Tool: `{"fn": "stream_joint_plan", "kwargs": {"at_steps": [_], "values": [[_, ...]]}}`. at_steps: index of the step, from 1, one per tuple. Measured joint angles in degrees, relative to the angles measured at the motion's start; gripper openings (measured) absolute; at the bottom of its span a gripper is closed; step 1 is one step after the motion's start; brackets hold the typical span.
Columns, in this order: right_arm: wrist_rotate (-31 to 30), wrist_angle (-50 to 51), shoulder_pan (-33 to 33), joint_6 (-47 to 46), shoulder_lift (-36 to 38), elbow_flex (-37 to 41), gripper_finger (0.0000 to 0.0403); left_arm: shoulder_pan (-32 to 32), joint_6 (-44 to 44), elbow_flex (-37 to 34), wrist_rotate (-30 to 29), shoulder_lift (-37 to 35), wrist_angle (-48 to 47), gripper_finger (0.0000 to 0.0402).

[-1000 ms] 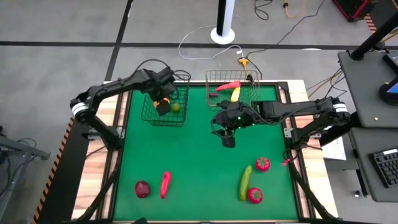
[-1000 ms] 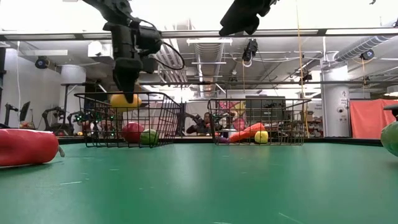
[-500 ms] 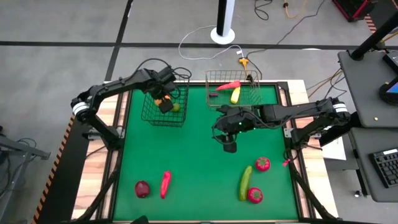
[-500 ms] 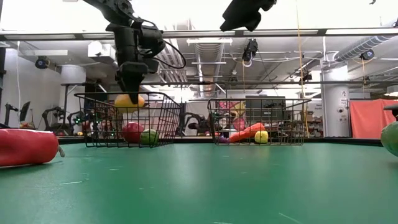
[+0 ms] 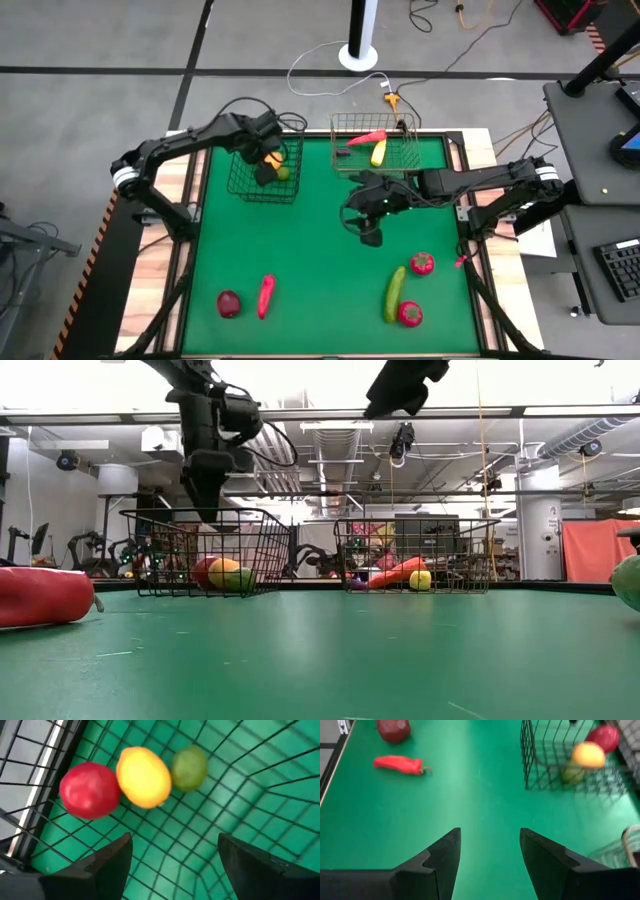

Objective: Sort produce into baskets
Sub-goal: Put the top tomato into the black wire basket

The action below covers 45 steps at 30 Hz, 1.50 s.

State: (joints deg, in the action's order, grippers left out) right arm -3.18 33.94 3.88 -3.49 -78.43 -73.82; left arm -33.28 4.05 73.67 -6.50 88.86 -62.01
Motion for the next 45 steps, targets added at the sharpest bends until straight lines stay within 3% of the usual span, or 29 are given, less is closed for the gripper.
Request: {"fn": "stream_joint_plan", "kwargs": {"at_steps": [6, 11, 18, 27, 33, 38, 45], "values": [[-0.1, 6.8, 1.5, -6.0, 0.0, 0.0, 0.0196, 6.5, -5.6, -1.3, 0.0, -5.7, 0.3, 0.0255], [-0.2, 13.3, 4.7, -12.2, 0.0, 0.0, 0.0196, 16.5, -12.4, -4.6, -1.1, -12.8, 3.5, 0.0246], [-0.3, 21.9, 8.6, -22.4, 0.0, 0.0, 0.0196, 34.7, -23.6, -9.1, -13.6, -19.8, 10.1, 0.0244], [2.6, 39.0, 9.2, -43.6, 0.0, 0.0, 0.0196, 53.8, -32.9, -9.0, -29.9, -19.6, 12.2, 0.0244], [7.0, 47.4, 11.6, -52.7, 0.0, 0.0, 0.0196, 58.8, -35.8, -8.9, -33.8, -18.7, 12.5, 0.0244], [8.2, 48.5, 15.4, -59.0, 0.0, 0.0, 0.0200, 59.6, -36.3, -8.9, -35.9, -18.6, 12.4, 0.0244], [7.9, 48.6, 21.5, -68.6, 0.0, 0.1, 0.0263, 59.6, -35.2, -8.9, -38.1, -18.6, 12.3, 0.0244]]}}
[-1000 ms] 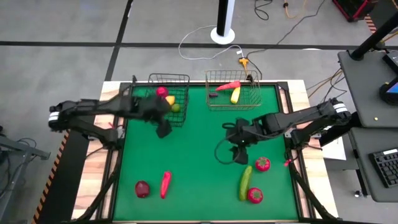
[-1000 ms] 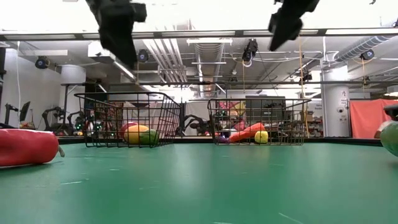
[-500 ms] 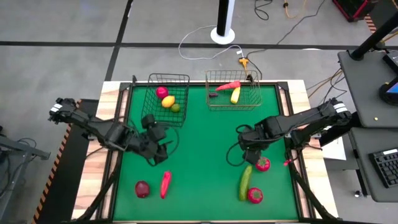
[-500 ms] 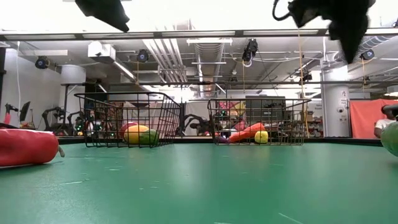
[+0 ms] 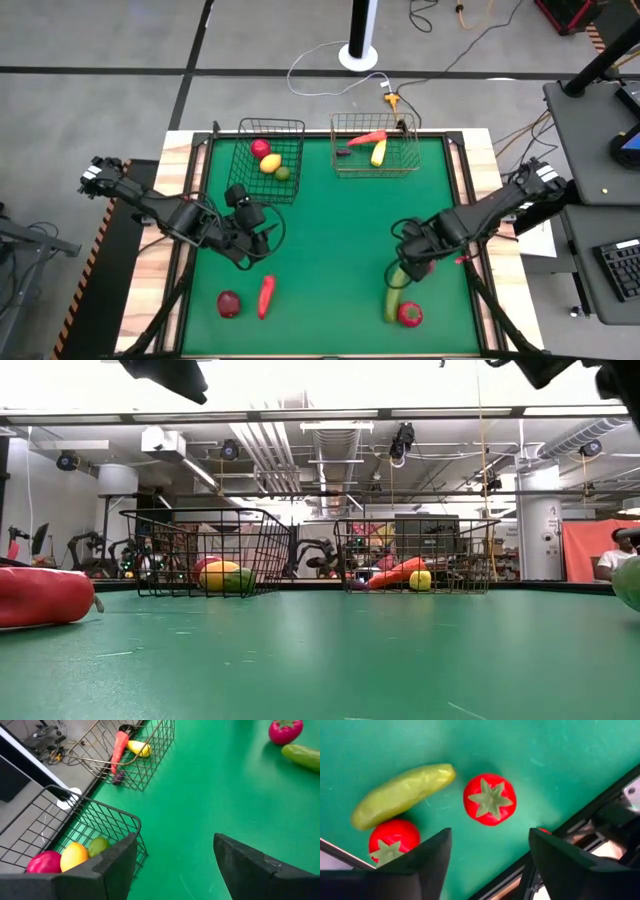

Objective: Sort produce into baskets
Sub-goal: Put the top tomato into the black wire basket

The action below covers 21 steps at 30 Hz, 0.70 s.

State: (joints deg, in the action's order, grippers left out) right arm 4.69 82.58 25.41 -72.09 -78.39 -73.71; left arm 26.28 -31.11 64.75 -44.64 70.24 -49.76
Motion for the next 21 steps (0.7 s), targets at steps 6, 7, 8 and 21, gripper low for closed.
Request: {"fn": "stream_joint_plan", "kwargs": {"at_steps": [6, 7, 8, 21], "values": [[-0.5, 0.0, 2.2, -5.4, 0.1, 3.2, 0.0322, 0.0, 0.6, 0.0, -0.7, 0.0, 0.0, 0.0244], [-0.7, 0.0, 2.3, -6.1, 0.1, 4.2, 0.0329, 0.0, 0.6, 0.0, -1.3, 0.0, -0.1, 0.0244], [-0.7, -0.5, 2.3, -6.6, 0.1, 5.3, 0.0334, 0.0, 0.6, 0.0, -1.7, 0.0, -0.2, 0.0244], [-0.7, -15.5, 2.2, -14.2, 6.6, 20.6, 0.0352, 0.0, 1.2, 0.0, -2.1, 0.0, -0.7, 0.0244]]}}
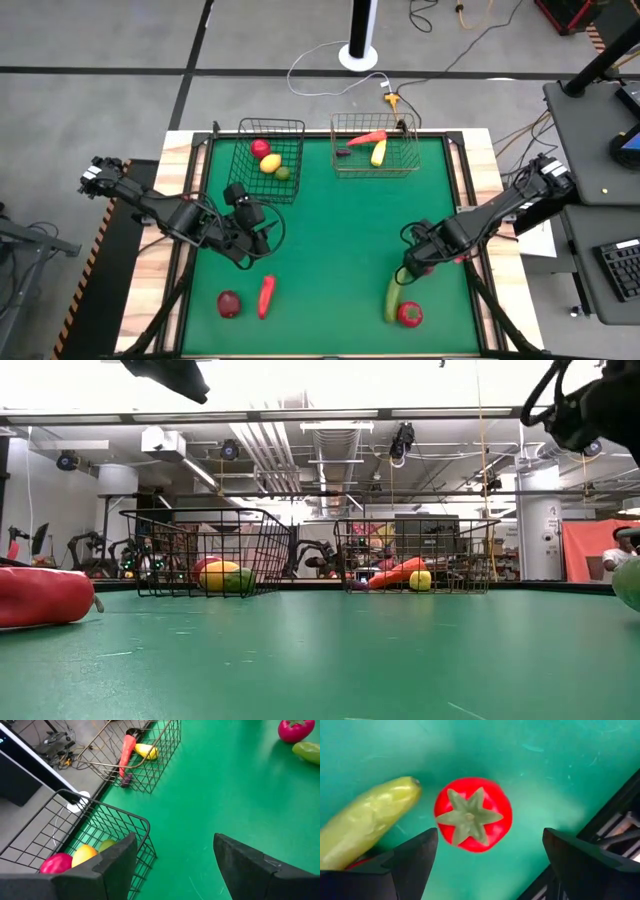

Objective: Sort produce into baskets
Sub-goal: Put the top tomato into the black wire basket

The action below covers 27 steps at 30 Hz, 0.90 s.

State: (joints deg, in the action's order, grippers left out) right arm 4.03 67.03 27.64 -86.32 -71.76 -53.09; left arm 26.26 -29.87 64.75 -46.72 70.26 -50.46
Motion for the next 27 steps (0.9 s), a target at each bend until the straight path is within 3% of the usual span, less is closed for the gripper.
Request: {"fn": "stream_joint_plan", "kwargs": {"at_steps": [13, 27], "values": [[-0.2, -5.4, 0.0, -2.3, 4.2, 4.9, 0.0354, 0.0, 0.0, 0.0, -0.3, 0.0, -0.3, 0.0244], [1.4, -8.1, 0.0, -1.3, -2.2, 4.9, 0.0354, 0.0, 0.0, -0.1, -0.5, 0.0, -0.6, 0.0244]]}}
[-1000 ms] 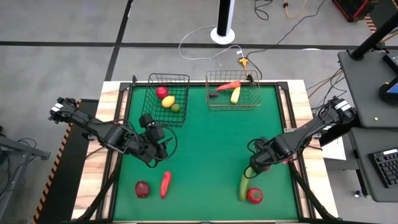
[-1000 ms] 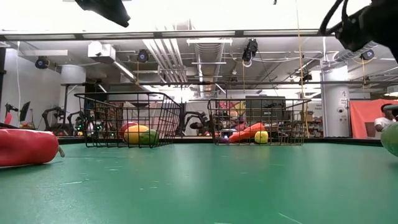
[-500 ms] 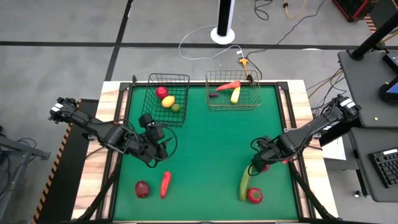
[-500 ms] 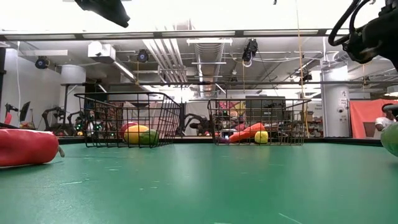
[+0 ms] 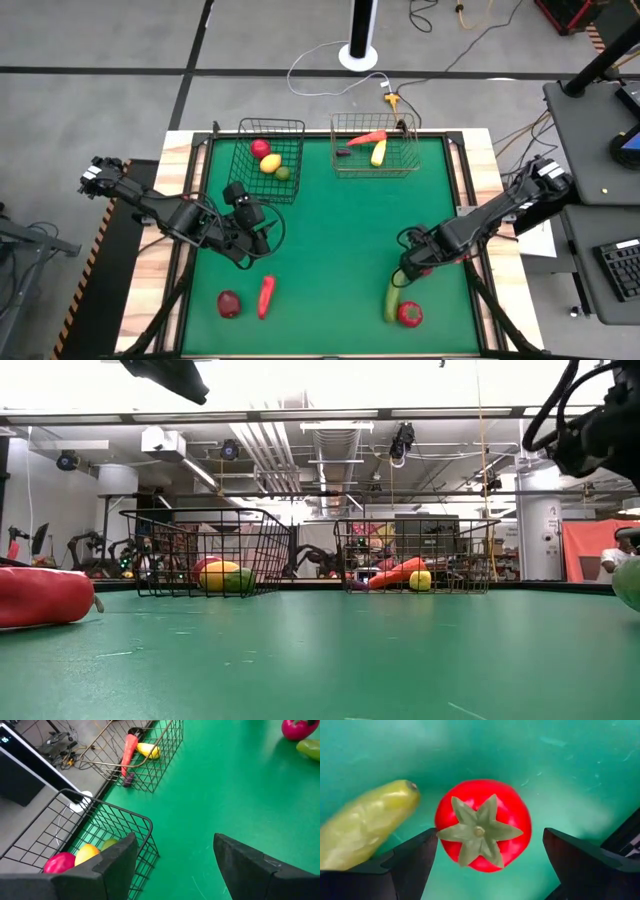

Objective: Sort produce into baskets
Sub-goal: Put the top tomato into the black wire basket

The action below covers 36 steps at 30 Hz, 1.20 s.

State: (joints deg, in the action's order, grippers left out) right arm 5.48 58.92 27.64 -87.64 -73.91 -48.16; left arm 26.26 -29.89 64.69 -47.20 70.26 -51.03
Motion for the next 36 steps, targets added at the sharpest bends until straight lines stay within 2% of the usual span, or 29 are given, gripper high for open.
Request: {"fn": "stream_joint_plan", "kwargs": {"at_steps": [10, 19, 25, 29, 32, 36], "values": [[0.8, 0.0, 0.0, 3.2, -5.8, 0.0, 0.0353, 0.0, 0.0, 0.0, -0.3, 0.0, 0.0, 0.0244], [0.6, -0.4, 0.0, 3.2, -5.6, 0.0, 0.0310, 0.0, 0.0, -0.1, -0.3, 0.0, 0.0, 0.0244], [-0.1, 1.1, 0.0, 3.2, -4.3, -0.4, 0.0306, 0.0, -0.8, -1.5, -0.3, 0.0, 0.1, 0.0244], [-3.3, 3.4, -0.8, 4.4, -2.3, -3.4, 0.0306, 0.0, -1.3, -2.7, -0.4, 0.0, 0.5, 0.0244], [-8.8, 3.8, -2.8, 6.7, -1.1, -7.2, 0.0305, 0.0, -2.0, -2.8, -0.5, 0.0, 0.7, 0.0244], [-15.5, 3.8, -7.2, 15.3, -1.8, -14.0, 0.0305, 0.1, -2.4, -2.9, -1.6, 0.0, 0.7, 0.0244]]}}
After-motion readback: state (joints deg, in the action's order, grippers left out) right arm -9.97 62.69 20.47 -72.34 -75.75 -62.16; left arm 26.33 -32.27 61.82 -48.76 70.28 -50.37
